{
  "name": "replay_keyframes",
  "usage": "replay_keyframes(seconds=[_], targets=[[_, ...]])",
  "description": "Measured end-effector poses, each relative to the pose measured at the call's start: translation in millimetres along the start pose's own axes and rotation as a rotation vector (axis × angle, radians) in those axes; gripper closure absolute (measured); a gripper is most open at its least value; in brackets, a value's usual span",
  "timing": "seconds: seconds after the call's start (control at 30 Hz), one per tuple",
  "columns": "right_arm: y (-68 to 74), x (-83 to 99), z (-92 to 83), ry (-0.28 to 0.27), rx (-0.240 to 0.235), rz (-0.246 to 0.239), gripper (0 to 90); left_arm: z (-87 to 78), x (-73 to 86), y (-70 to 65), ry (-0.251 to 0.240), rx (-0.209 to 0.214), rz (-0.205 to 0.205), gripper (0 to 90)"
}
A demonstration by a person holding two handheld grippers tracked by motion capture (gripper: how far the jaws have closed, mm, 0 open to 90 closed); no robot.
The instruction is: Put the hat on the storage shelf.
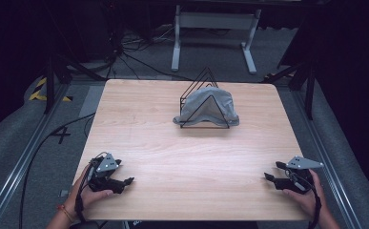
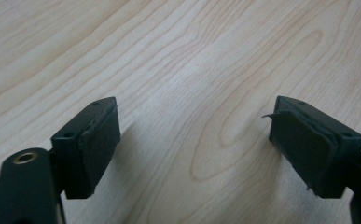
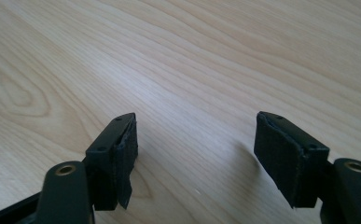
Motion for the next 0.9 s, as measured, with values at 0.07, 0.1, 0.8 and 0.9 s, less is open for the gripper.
replay_keyframes(seconds=[0.07,0.1,0.8,0.9], targets=[[-1.4,1.8,0.0,-0.004,0.004,0.012,28.6,-0.3,0.1,1.3,0.004,-0.002,0.002,15.8],[-3.0,4.4,-1.1,-0.004,-0.006,0.033,27.2,-0.3,0.1,1.2,0.005,-0.003,0.001,15.8],[-5.7,6.9,-2.0,-0.009,0.009,0.061,23.3,-0.4,0.9,1.1,0.001,-0.020,-0.030,15.5],[-5.7,6.9,-2.0,-0.009,0.010,0.063,23.3,-0.4,0.9,1.1,0.001,-0.018,-0.030,15.5]])
Point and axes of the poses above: each handheld gripper's, and its own axes: z roughly forward along the jaws, x roughly out of its underside, y roughly to its left, the point moved 3 cm from there along z, roughly forward along the jaws, and after that the axes turned 5 degrees about z, right-handed, at the moved point
